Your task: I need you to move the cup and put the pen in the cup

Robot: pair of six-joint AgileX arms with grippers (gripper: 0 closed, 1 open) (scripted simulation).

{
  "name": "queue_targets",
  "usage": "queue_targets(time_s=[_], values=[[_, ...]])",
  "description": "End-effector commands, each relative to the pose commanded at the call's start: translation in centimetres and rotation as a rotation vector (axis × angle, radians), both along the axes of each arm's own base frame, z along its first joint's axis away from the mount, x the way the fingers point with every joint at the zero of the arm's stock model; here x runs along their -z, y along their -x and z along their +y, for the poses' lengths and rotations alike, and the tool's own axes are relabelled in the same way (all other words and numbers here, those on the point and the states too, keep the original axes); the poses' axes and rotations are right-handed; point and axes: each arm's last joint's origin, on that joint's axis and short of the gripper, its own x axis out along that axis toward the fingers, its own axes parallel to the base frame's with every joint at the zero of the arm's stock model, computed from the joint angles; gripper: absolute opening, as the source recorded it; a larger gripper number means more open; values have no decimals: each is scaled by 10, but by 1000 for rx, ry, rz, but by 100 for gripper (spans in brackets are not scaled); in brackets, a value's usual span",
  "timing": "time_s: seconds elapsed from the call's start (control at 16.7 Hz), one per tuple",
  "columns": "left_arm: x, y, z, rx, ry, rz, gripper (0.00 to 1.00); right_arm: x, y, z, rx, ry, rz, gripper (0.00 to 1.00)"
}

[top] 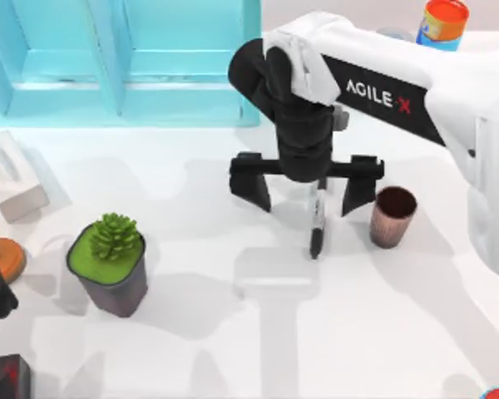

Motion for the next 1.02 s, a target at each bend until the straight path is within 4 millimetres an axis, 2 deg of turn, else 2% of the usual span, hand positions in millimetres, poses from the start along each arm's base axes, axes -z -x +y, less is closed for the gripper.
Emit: queue_targets(time_s=[0.6, 1.02], values=[[0, 0, 0, 0, 0, 0, 100, 0, 0, 0, 0, 0, 0, 2], [0, 0, 0, 0, 0, 0, 100, 0, 0, 0, 0, 0, 0, 0]])
